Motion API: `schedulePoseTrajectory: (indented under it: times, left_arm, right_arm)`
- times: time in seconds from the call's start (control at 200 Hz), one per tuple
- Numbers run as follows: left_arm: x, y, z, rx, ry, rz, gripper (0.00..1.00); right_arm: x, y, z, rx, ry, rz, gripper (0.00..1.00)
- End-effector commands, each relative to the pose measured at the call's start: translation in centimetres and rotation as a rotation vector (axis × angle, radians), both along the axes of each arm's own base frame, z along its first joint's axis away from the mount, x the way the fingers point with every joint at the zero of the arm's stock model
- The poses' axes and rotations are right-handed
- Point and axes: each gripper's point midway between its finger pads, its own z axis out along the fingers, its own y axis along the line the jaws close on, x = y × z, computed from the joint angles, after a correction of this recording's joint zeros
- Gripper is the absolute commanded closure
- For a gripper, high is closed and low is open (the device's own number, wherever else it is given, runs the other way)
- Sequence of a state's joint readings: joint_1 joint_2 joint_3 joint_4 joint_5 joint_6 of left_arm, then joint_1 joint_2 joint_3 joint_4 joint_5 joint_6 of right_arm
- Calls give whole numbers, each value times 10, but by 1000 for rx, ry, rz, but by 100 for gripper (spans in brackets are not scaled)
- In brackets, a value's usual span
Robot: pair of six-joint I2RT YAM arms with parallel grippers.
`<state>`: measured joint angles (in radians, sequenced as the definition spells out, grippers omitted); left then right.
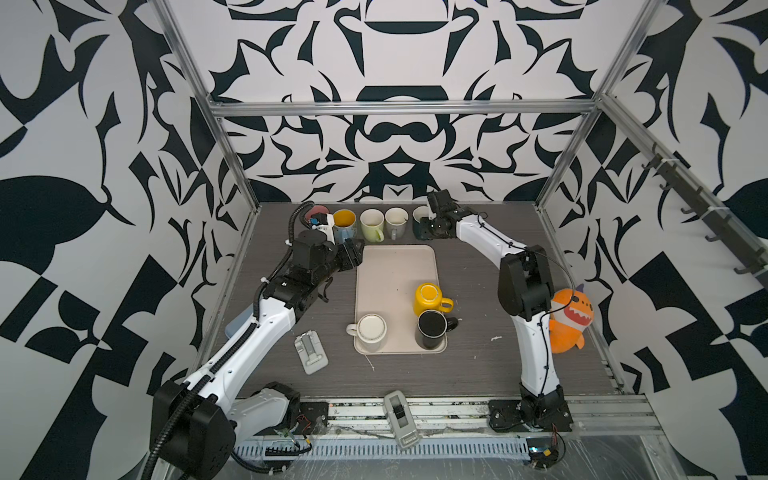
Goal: Turn the mug right side up
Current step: 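Set the dark green mug down beside the grey mug and open the right gripper, then withdraw the right gripper and move it toward the upside-down yellow mug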
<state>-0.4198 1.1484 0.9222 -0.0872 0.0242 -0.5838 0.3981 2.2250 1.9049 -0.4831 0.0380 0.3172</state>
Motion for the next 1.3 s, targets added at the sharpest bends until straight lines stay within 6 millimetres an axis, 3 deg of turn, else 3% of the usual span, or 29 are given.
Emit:
schedulePoseTrajectory:
  times: [0.0,0.19,0.36,0.58,0.82,0.985,1.165,1.295]
  left_arm:
    - [-4,2,-4,-10,8,1,32]
    - [-8,8,2,-7,-11,23,32]
    - [-11,24,9,28,-47,84,31]
    - [-15,32,13,53,-55,116,30]
    - [-15,36,9,54,-38,140,29]
    - [-15,38,5,51,-20,155,30]
    - [-16,38,2,33,-14,157,30]
    - [-18,39,0,26,-9,161,30]
  right_arm:
    - [1,0,53,56,-108,-17,47]
    - [-8,-6,67,64,-136,-36,44]
    - [-28,-15,87,78,-165,-35,44]
    - [-73,-23,121,104,-199,-12,44]
    - [-140,-49,140,126,-177,-51,44]
    - [-189,-56,129,131,-72,-73,42]
    - [-235,-56,90,234,84,-131,41]
    - [-258,-49,72,344,149,-181,41]
